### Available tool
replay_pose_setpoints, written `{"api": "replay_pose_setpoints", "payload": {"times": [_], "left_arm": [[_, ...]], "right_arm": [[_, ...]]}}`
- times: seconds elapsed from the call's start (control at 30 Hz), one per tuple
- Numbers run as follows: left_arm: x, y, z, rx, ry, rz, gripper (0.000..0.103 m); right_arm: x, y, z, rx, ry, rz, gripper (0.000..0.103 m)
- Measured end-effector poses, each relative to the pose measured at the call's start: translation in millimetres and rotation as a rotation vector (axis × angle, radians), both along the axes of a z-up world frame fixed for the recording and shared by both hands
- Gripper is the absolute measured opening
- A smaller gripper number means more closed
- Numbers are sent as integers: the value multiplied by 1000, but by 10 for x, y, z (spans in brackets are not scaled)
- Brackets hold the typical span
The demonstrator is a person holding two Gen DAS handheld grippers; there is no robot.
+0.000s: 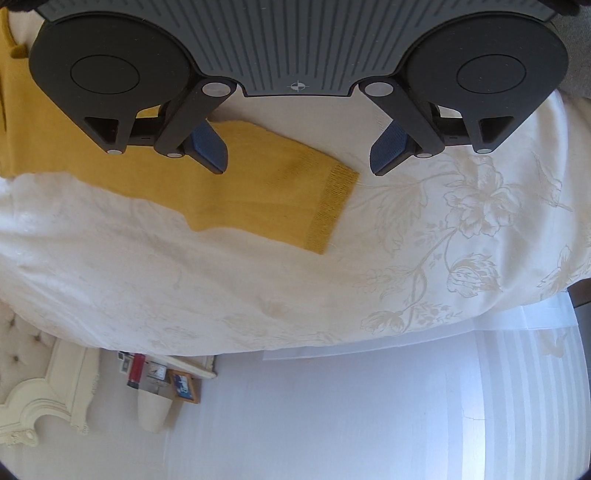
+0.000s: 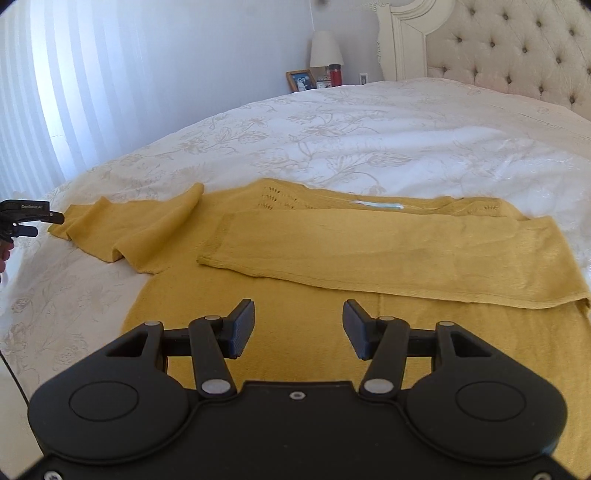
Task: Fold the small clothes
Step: 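Reach the left tool to the other sleeve cuff and grasp it, then carry the cuff with the left tool across the chest, release it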
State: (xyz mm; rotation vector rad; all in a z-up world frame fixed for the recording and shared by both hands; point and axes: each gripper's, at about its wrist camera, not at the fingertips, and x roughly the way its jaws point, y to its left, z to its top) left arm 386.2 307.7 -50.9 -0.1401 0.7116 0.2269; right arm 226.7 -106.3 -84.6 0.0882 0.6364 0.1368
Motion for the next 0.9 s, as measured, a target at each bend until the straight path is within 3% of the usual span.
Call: {"api": "replay_pose_setpoints", "payload": {"times": [0.07,0.13,0.27,0.3,0.37,0.4,0.47,0.67,0.8,0.9], "left_arm": [[73,68,-44,2,9,-1,80],[167,131,-104,-5,32,-11,70],[316,172,-214,-18,85,-33,61],[328,162,-213,-15,83,-33,53],[327,145,-187,-27,67,-21,24],[323,146,-165,-56,60,-22,4],[305,114,-99,-94,40,-23,4],[202,-282,347,-93,-33,-91,4],[115,-765,755,-83,-77,-171,4],[29,-1246,1063,-27,-115,-258,4]], "right_arm": [[36,91,-29,-7,3,18,60],[73,197,-70,-20,11,40,60],[88,286,-127,-36,27,63,60],[83,295,-139,-43,29,65,60],[75,295,-154,-52,35,65,60],[68,283,-158,-52,39,65,60],[57,244,-156,-44,46,62,60],[-18,12,-91,-35,44,43,60],[-78,-278,-37,-20,54,9,60],[-114,-449,-14,-21,55,-14,60]]}}
